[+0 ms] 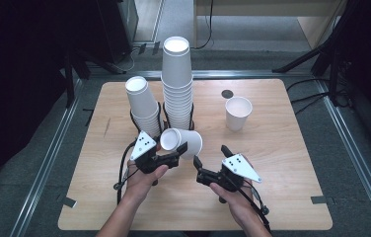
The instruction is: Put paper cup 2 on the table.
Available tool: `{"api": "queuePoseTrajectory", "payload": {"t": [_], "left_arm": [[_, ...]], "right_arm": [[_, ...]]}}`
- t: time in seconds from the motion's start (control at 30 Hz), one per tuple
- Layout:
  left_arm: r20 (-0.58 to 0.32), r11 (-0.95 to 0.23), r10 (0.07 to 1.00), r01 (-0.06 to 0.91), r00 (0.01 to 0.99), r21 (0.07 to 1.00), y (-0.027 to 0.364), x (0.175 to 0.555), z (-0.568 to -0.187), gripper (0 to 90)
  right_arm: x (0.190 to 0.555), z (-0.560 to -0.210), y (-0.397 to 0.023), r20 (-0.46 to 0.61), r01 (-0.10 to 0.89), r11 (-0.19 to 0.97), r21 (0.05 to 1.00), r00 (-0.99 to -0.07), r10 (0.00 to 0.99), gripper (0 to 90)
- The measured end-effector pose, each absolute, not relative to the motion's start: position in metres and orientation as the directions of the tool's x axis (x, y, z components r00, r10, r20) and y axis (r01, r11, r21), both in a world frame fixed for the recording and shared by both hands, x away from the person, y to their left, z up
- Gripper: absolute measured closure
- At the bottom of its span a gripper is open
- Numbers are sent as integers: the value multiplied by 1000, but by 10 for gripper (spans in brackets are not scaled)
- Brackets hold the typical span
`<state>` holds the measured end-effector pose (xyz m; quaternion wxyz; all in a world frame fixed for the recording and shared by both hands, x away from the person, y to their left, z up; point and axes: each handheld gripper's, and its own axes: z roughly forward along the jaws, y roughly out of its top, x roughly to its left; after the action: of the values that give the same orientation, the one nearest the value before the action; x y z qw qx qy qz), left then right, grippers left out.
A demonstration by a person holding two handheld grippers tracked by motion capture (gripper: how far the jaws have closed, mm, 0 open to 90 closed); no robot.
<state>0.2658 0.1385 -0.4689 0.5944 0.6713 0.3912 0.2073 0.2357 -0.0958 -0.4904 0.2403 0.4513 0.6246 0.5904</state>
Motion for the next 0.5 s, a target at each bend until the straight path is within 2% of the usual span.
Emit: {"api": "queuePoseTrajectory", "payload": {"t": [0.23,0.5], "left_arm": [[-193,19,776,284,600,959,138,267,-470,243],[-176,9,785,273,594,962,136,268,-471,243]], "right_arm": [[238,-486,-99,473,408,-308,859,-403,784,47],[242,-484,-107,724,592,-482,646,-276,632,30]]}}
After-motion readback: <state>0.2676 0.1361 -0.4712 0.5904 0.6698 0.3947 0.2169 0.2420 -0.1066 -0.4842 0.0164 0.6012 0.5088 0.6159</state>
